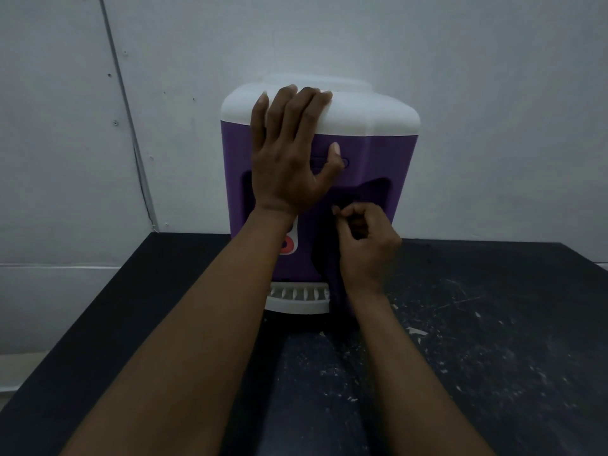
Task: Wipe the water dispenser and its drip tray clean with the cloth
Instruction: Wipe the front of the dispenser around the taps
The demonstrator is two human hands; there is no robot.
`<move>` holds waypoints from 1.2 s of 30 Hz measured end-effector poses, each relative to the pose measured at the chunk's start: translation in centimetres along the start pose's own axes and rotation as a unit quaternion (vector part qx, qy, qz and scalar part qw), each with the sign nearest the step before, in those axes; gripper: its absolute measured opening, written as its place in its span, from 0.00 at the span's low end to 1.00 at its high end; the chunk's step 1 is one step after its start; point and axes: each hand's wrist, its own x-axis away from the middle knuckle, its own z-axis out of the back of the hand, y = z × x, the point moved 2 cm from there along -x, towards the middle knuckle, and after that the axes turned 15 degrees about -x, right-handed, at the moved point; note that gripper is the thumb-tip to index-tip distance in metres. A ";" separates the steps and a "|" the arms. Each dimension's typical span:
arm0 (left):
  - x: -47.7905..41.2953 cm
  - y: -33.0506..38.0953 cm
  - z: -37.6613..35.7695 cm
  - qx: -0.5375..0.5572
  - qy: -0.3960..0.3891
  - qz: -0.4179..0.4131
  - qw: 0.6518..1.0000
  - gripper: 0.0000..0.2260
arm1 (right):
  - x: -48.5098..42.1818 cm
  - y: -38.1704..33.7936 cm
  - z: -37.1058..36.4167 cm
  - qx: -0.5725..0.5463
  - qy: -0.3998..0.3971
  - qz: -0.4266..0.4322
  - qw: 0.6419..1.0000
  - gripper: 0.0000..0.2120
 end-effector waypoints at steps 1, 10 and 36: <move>0.0 0.0 0.0 0.001 0.000 0.001 1.000 0.25 | -0.5 -0.1 -0.2 0.006 -0.009 0.004 1.000 0.05; 0.1 -0.1 0.3 0.001 -0.013 -0.005 1.000 0.25 | 0.3 0.1 -0.7 0.037 -0.023 -0.030 0.999 0.13; 0.0 -0.1 0.3 -0.005 -0.005 -0.005 1.000 0.26 | 2.5 0.6 -0.5 -0.020 0.000 -0.070 0.997 0.08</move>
